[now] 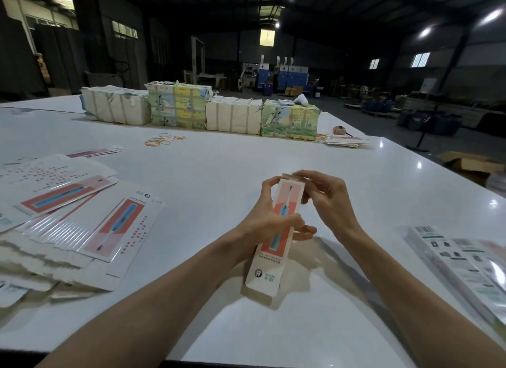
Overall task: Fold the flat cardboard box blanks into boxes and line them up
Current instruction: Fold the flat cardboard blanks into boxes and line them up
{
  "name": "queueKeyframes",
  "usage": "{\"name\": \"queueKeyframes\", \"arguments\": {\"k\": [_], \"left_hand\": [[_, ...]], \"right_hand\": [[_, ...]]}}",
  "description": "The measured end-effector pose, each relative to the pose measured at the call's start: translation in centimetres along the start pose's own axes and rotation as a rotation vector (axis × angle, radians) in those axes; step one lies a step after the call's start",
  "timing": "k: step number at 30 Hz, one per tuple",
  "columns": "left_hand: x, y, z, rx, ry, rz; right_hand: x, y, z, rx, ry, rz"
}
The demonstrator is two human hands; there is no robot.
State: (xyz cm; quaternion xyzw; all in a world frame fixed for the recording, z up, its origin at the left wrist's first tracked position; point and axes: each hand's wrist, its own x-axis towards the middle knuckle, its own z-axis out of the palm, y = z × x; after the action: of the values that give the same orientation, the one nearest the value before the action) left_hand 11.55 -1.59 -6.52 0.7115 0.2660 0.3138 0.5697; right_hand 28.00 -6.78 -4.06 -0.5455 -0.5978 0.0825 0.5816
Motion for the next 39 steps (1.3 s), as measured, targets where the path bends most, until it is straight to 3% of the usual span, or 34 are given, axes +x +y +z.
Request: {"name": "queueKeyframes", "arguments": {"k": [2, 5, 10, 15, 29, 35, 39], "left_hand": [[0.0, 0.0, -0.2, -0.011, 0.011, 0.017], [-0.2, 0.0, -0.5, -0.024, -0.002, 0.057], [-0.8, 0.3, -0.3, 0.008, -0.087, 0.085], [-0.8, 0.3, 0.0, 0.125, -0.060, 0.150], [-1.0, 0.2, -0.3, 0.169, -0.093, 0.221], [-0.3, -0.1, -1.0, -0.001, -0.079, 0.108], [-0.2, -0.2, -1.0, -0.029, -0.054, 0.072]], "right_hand": [[0.1, -0.2, 0.1, -0.018, -0.041, -0.016], [0.3, -0.4, 0.0, 0.099, -0.115, 0.101], [0.6, -0.7, -0.8, 0.393, -0.089, 0.329], [0.8, -0.7, -1.3, 0.549, -0.082, 0.458], [0.9, -0.8, -2.3, 0.422, -0.084, 0.452], [0.6, -0.4, -1.9, 0.445, -0.182, 0.432], [0.1, -0.5, -1.1, 0.312, -0.163, 0.315]]}}
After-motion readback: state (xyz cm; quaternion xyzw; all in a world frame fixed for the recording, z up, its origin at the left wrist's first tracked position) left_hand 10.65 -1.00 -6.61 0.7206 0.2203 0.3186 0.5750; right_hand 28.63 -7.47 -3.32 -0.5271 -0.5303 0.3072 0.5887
